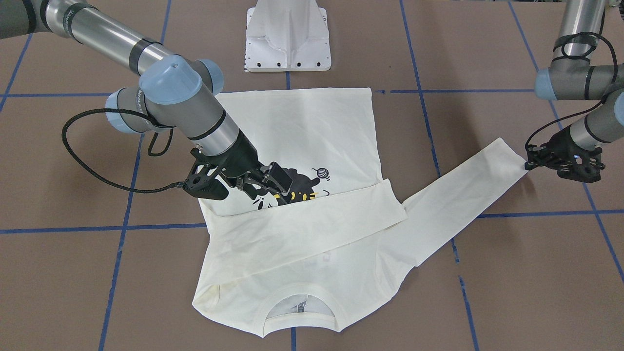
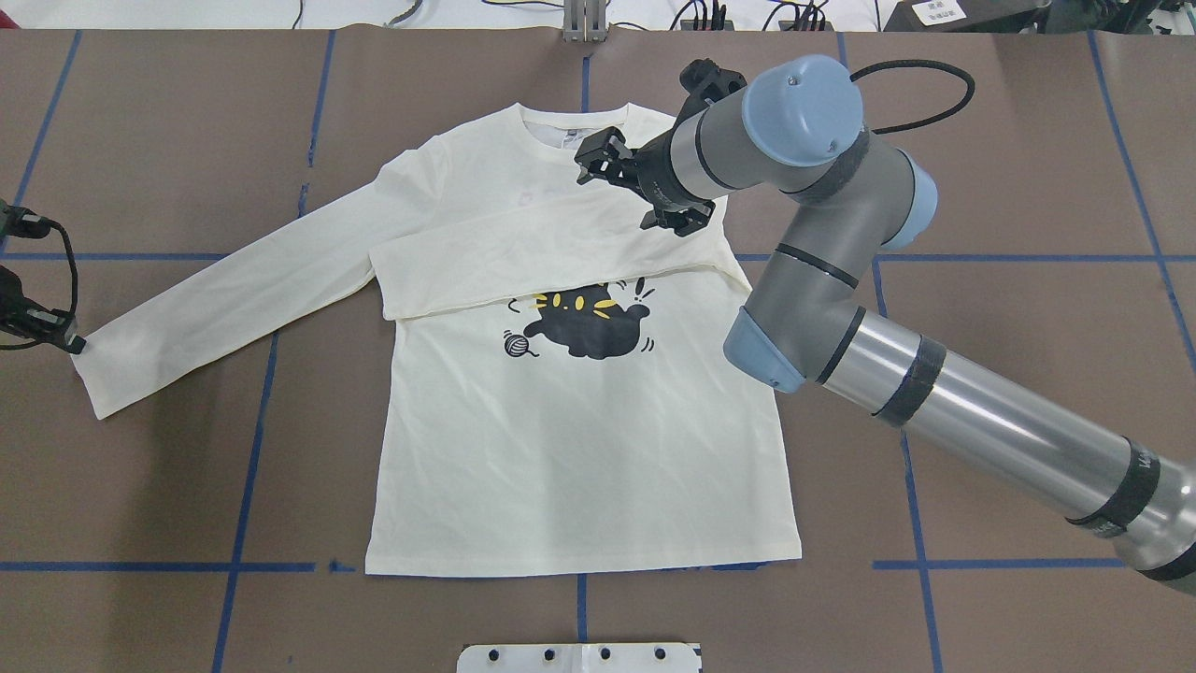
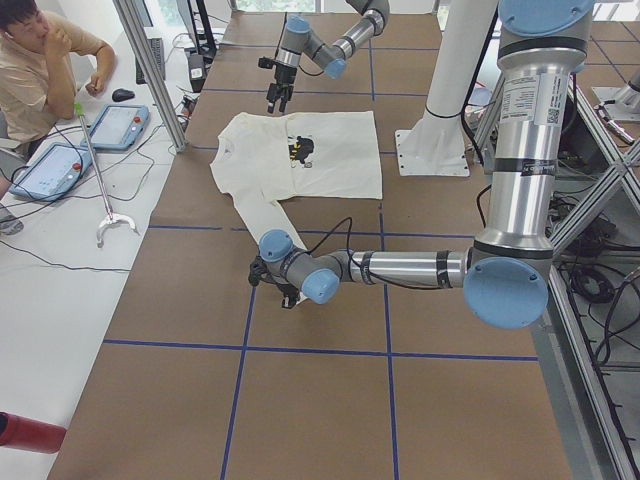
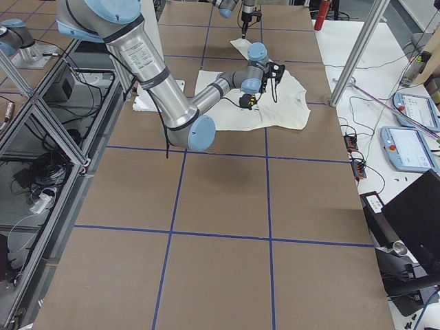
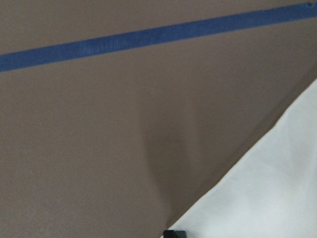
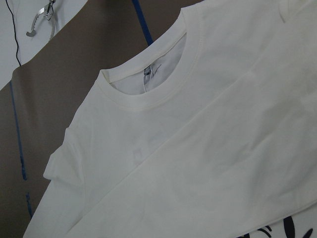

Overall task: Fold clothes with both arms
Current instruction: 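Release the sleeve near the collar while the left gripper grasps the other cuff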

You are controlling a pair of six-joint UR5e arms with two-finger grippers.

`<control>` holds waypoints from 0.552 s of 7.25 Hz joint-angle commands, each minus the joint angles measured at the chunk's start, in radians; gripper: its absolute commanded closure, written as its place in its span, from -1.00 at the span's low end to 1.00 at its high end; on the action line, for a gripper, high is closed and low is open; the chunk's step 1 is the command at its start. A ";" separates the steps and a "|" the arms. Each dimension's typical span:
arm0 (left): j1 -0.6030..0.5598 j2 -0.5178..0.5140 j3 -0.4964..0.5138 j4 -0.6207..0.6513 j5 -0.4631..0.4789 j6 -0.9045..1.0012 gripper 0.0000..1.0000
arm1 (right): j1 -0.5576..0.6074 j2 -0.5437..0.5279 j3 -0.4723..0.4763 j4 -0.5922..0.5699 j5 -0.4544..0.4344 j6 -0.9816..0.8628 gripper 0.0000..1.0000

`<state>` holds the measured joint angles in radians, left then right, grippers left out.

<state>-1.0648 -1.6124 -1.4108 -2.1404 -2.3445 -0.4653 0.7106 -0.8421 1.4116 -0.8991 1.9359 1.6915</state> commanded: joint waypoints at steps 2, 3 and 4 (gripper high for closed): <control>-0.003 0.008 0.007 -0.001 -0.025 0.063 -0.08 | -0.002 0.000 0.000 0.000 0.000 0.001 -0.98; -0.003 0.005 0.006 0.000 -0.062 0.057 -0.08 | -0.003 0.001 0.000 -0.001 0.000 0.001 -0.98; -0.001 0.003 0.012 0.001 -0.068 0.056 -0.08 | -0.003 0.001 0.000 -0.001 0.000 0.001 -0.98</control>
<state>-1.0673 -1.6073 -1.4037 -2.1406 -2.3935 -0.4094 0.7078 -0.8413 1.4112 -0.8999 1.9359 1.6920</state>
